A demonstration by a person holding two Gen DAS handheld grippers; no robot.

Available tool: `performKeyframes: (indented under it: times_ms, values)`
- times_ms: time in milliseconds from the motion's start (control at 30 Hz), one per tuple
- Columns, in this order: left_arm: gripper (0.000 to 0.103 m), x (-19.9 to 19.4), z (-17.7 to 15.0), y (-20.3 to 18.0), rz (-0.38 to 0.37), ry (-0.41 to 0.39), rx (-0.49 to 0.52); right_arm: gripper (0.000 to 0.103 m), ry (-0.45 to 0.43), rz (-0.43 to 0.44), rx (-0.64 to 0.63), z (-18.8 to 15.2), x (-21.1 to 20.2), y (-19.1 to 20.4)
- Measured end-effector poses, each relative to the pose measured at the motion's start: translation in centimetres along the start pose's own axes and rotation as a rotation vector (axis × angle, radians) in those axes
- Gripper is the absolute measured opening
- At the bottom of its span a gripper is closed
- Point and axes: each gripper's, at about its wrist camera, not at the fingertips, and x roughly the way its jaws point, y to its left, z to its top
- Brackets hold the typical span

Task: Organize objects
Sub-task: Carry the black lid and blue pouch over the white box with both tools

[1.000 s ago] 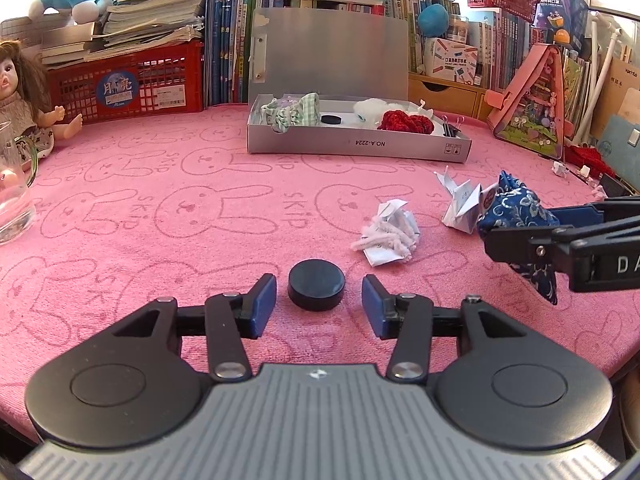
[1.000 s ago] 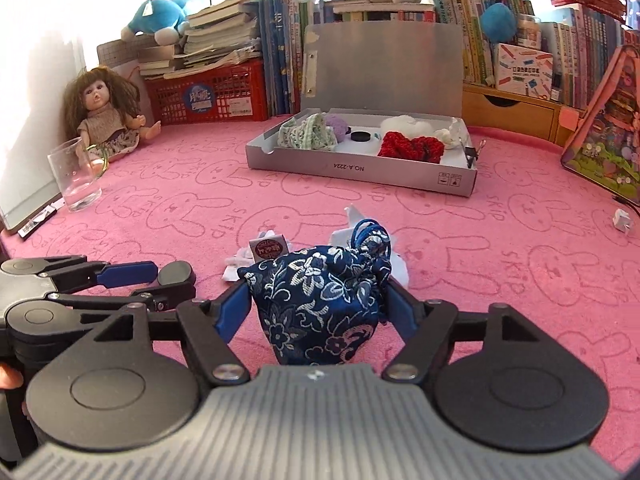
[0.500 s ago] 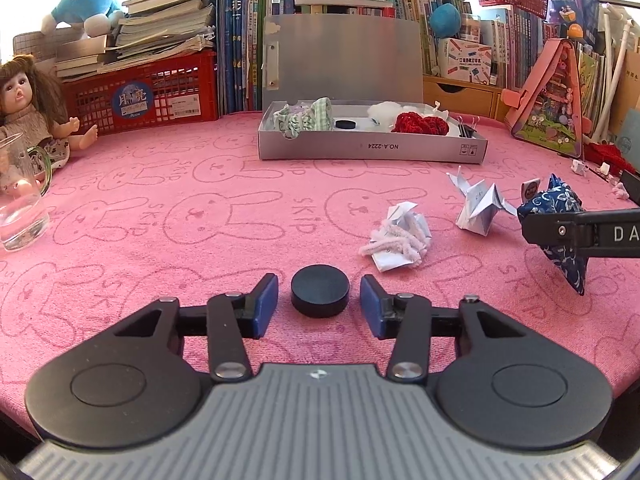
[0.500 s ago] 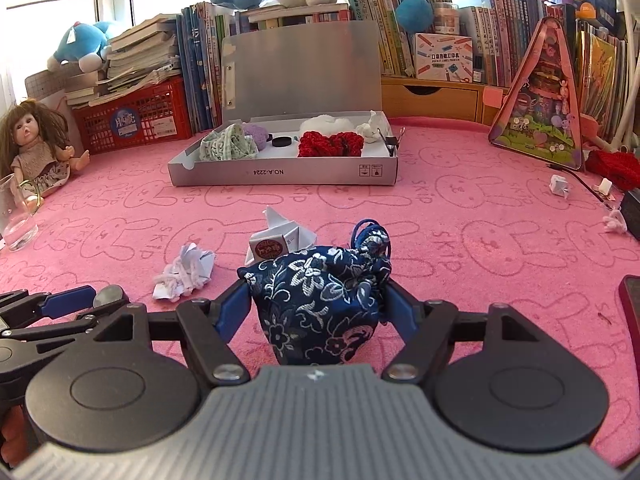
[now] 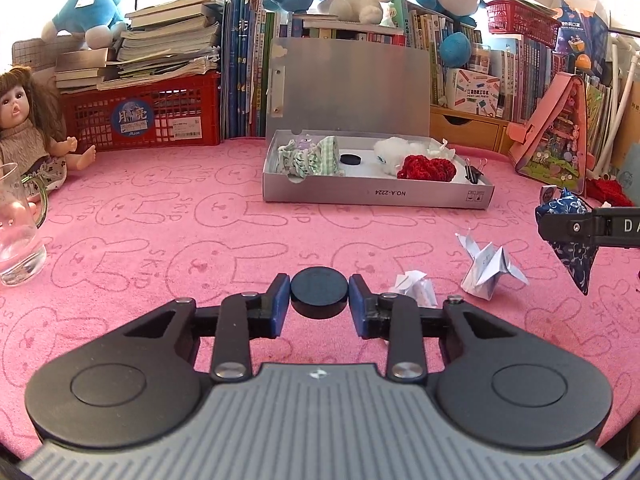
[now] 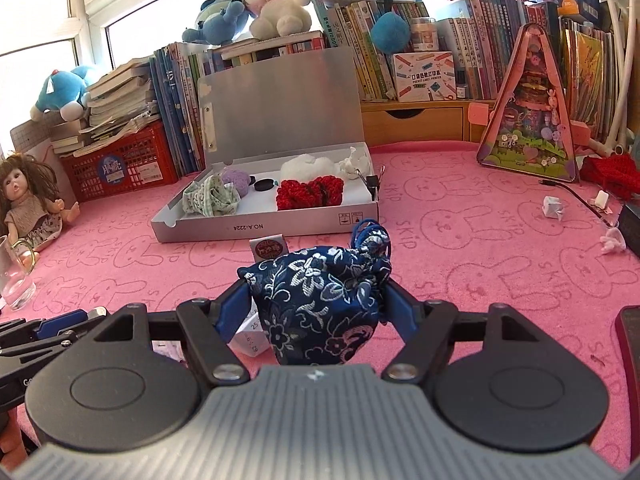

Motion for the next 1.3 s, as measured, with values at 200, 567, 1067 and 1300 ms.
performKeyframes:
  times_ms: [200,567,1067,1300]
  values:
    - [0.037,1.7,3.6,0.4,-0.015,-0.023,-0.007,0.074,-0.01,0.012,0.041,2.2,1.3,-1.1]
    - [0.037,6.7,9.7,0.8,-0.007,-0.061,-0.026,0.074,0.009,0.043,0.106,6.5,5.2,-2.5]
    - [0.037,15.0,13.2,1.7,0.034,-0.023,-0.073,0.074,0.132,0.163,0.185,9.8,13.6,-2.2]
    - [0.037,18.3,12.6,1.7,0.034,0.016,-0.055,0.074,0.186,0.157,0.176,9.9,16.8,-1.3]
